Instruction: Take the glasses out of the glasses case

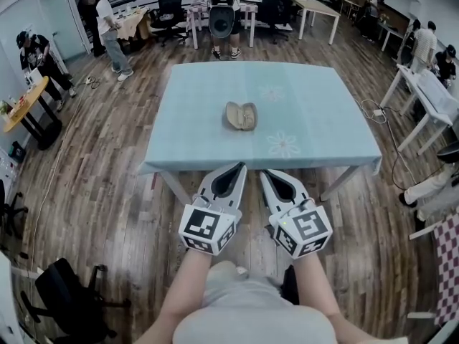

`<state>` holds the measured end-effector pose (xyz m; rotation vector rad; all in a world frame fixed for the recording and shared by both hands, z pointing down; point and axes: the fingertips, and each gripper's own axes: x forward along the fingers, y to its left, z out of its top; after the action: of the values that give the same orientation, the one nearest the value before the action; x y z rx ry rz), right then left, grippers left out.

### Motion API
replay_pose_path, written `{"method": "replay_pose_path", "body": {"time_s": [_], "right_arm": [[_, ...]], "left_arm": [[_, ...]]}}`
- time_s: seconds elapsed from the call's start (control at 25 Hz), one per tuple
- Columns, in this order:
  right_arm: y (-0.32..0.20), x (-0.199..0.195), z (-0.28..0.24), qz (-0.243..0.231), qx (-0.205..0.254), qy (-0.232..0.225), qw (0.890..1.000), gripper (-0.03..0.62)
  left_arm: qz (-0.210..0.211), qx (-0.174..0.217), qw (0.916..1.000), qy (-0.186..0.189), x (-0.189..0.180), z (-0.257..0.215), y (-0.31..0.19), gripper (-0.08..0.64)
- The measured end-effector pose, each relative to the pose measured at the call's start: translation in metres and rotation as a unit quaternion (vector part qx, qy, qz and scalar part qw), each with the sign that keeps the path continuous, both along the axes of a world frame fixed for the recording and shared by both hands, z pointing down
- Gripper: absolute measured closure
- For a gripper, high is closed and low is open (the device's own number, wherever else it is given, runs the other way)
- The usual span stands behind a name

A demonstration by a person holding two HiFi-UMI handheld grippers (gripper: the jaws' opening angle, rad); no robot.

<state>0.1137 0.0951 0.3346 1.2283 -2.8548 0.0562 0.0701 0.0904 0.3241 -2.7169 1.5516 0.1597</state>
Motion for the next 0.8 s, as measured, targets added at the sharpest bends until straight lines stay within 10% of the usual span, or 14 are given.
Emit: {"method": "replay_pose_path", "body": {"time_s": [0.8], "right_arm": [[-0.07,-0.012,0.022,0.021,-0.014,0.007,1.0,0.584]], "left_arm": [[-0.011,-0.011,0.9996,-0.023,-0.035,0.023,-0.081,0.551]]}}
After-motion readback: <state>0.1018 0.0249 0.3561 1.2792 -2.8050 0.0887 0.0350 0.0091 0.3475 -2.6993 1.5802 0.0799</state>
